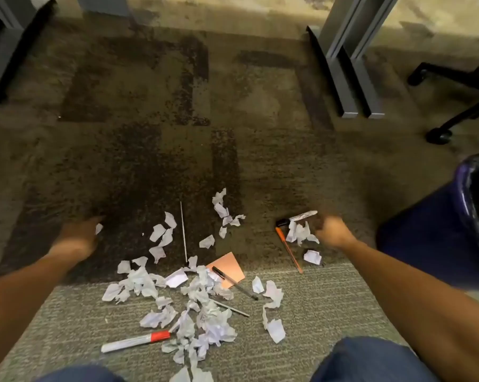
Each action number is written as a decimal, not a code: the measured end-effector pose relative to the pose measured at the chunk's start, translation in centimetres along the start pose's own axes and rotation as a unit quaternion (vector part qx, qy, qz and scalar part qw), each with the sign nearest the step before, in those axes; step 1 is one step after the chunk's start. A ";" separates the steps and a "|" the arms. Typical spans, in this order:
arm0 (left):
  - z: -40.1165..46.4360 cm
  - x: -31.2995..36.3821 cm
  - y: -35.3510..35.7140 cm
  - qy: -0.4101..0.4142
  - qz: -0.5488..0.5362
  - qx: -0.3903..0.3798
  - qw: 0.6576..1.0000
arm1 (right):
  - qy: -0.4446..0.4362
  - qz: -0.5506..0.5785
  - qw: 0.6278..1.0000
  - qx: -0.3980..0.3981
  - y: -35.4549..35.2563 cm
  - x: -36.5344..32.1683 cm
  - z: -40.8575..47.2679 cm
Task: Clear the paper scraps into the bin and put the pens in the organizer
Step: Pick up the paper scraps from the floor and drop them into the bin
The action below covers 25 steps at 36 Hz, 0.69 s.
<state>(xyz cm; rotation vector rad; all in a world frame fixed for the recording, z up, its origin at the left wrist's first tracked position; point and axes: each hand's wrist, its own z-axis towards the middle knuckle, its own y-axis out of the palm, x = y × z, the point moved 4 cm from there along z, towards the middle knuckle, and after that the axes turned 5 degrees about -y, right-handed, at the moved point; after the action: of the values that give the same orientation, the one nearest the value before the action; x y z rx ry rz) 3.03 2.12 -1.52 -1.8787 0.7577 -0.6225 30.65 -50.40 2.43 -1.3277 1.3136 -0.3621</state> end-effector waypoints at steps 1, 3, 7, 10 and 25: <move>0.1 0.2 0.3 0.003 -0.002 -0.009 1.000 | 0.004 0.002 1.000 -0.009 0.4 0.2 0.1; -0.2 0.7 0.8 -0.002 -0.005 -0.029 1.000 | 0.001 -0.001 1.000 -0.029 1.1 0.1 0.1; -0.4 1.4 1.9 -0.031 0.000 -0.013 0.999 | 0.027 -0.021 0.999 -0.032 2.9 0.0 0.1; -0.6 1.7 2.2 -0.060 -0.015 0.006 0.998 | 0.039 -0.022 0.998 -0.041 4.1 0.1 0.3; -0.6 2.7 -1.0 -0.069 -0.068 -0.029 0.995 | 0.160 0.199 0.965 0.057 3.9 1.3 -0.2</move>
<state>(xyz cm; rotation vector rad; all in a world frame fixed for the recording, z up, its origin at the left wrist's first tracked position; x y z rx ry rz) 4.63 0.09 -0.10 -2.0154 0.5670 -0.5526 29.10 -50.39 -1.38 -0.9031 1.7641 -0.3741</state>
